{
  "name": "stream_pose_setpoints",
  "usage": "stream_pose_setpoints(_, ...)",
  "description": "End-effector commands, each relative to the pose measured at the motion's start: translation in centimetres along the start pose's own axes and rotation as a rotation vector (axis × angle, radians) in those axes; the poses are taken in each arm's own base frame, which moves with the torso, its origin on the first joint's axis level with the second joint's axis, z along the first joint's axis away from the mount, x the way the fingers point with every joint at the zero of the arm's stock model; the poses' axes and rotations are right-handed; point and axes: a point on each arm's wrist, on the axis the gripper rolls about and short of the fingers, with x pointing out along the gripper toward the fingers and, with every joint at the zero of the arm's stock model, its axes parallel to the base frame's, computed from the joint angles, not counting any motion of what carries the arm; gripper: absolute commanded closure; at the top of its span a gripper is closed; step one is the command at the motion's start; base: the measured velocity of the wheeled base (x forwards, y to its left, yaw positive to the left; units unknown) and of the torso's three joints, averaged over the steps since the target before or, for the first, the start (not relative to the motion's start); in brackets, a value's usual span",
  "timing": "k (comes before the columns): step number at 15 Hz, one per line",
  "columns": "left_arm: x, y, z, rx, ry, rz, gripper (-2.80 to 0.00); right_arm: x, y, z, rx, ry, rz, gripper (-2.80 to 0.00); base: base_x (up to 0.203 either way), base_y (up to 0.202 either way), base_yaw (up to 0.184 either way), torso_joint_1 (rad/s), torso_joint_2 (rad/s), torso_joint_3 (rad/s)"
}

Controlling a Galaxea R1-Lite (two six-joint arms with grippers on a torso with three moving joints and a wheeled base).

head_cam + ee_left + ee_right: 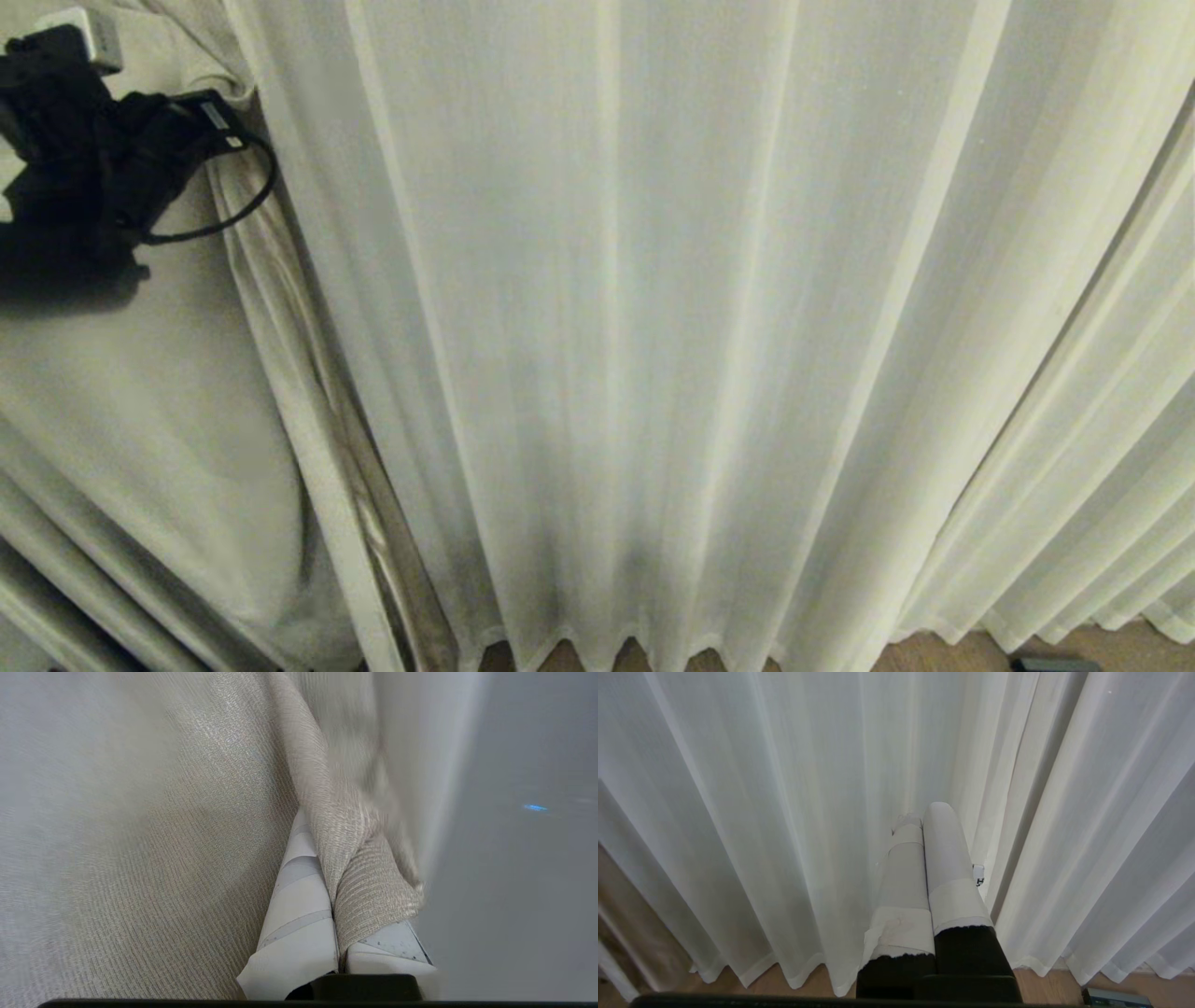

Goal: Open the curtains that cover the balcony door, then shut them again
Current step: Close the outer curtains on both sides

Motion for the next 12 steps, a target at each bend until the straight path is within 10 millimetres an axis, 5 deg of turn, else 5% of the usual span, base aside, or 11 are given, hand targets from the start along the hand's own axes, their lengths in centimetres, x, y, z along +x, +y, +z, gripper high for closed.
stream_pose_setpoints(1, -0.9, -2.6, 1.0, -0.022, -0.011, -0.057, 0.0, 0.0, 0.0, 0.0, 0.0, -0.001, 0.0, 0.0, 0.0, 0.0, 0.0, 0.0, 0.0, 0.0)
stream_pose_setpoints(5, -2.9, -7.4, 0.9, -0.07, 0.035, -0.169, 0.0, 0.0, 0.0, 0.0, 0.0, -0.001, 0.0, 0.0, 0.0, 0.0, 0.0, 0.0, 0.0, 0.0)
stream_pose_setpoints(12, -6.1, -11.6, 0.2, -0.103, 0.114, -0.271, 0.0, 0.0, 0.0, 0.0, 0.0, -0.001, 0.0, 0.0, 0.0, 0.0, 0.0, 0.0, 0.0, 0.0)
